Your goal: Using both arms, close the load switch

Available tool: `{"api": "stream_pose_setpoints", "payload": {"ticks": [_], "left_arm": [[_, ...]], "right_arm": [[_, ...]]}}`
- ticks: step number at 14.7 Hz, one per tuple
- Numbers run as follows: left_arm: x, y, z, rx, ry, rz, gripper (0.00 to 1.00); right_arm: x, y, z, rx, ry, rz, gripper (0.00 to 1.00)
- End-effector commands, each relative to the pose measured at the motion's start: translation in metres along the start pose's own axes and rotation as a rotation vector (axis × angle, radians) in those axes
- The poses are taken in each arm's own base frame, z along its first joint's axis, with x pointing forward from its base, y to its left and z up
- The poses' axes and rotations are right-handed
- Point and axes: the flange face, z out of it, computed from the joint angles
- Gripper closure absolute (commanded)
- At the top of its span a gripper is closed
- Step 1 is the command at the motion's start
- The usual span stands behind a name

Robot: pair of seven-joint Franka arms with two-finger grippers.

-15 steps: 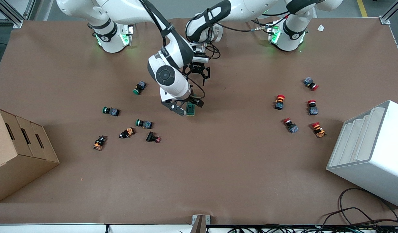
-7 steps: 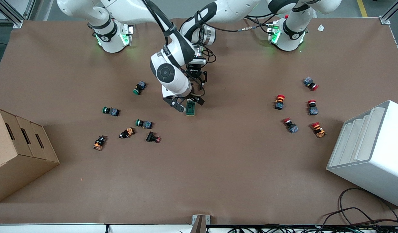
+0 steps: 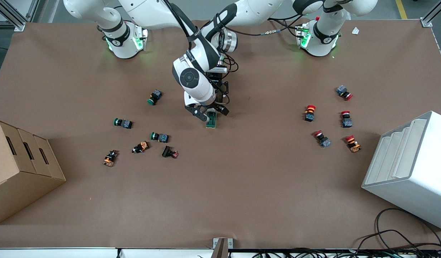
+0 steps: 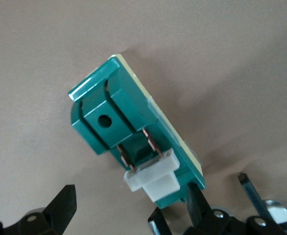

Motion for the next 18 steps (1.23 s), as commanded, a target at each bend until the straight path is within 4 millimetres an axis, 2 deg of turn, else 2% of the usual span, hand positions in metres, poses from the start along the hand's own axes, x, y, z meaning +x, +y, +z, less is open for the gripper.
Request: {"api": "stream_pose_setpoints", "payload": {"ticks": [1, 6, 10, 18], "left_arm": [[-0.003, 0.001, 0.01, -0.018, 0.062, 0.014, 0.02], [-0.003, -0.002, 0.016, -0.021, 0.075, 0.023, 0.01], [-0.004, -0.002, 0.016, -0.02, 0.074, 0.024, 0.01], [-0.005, -0.004, 0.018, -0.019, 0.075, 0.027, 0.01]], "right_arm": [[0.001, -0.001, -0.003, 0.018, -0.003, 0.024, 0.0], [0.006, -0.018, -0.02, 0.069, -0.01, 0.047, 0.0], [0.031, -0.032, -0.045, 0.112, -0.006, 0.063, 0.0], [0.043, -0.03, -0.046, 0.105, 0.004, 0.039, 0.0]]}}
